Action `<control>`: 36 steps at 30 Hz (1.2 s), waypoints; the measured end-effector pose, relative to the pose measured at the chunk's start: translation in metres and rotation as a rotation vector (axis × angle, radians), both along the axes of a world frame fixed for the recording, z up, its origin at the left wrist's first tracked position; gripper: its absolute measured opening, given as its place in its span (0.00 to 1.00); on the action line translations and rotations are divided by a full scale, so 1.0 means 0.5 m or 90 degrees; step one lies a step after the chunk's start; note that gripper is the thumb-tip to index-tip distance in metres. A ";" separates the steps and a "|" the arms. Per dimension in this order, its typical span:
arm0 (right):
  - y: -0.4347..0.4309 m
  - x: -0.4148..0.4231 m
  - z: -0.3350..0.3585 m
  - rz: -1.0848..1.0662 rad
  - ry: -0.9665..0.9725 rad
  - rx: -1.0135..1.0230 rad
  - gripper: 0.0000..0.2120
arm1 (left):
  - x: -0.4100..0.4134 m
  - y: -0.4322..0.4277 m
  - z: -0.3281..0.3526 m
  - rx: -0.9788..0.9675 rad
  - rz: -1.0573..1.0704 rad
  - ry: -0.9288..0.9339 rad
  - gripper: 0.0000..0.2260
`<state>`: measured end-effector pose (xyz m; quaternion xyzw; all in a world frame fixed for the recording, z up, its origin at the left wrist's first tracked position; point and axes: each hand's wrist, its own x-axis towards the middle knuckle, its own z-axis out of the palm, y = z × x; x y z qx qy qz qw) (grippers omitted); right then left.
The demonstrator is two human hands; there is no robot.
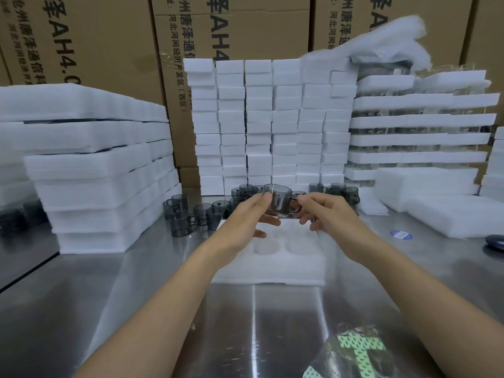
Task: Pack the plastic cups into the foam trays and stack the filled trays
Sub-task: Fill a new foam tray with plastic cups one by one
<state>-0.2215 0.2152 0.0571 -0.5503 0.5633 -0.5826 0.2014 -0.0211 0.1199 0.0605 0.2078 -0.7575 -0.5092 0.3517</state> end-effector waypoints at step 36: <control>-0.019 -0.024 -0.050 -0.072 0.281 0.094 0.08 | 0.048 -0.097 -0.006 -0.262 0.389 -0.149 0.10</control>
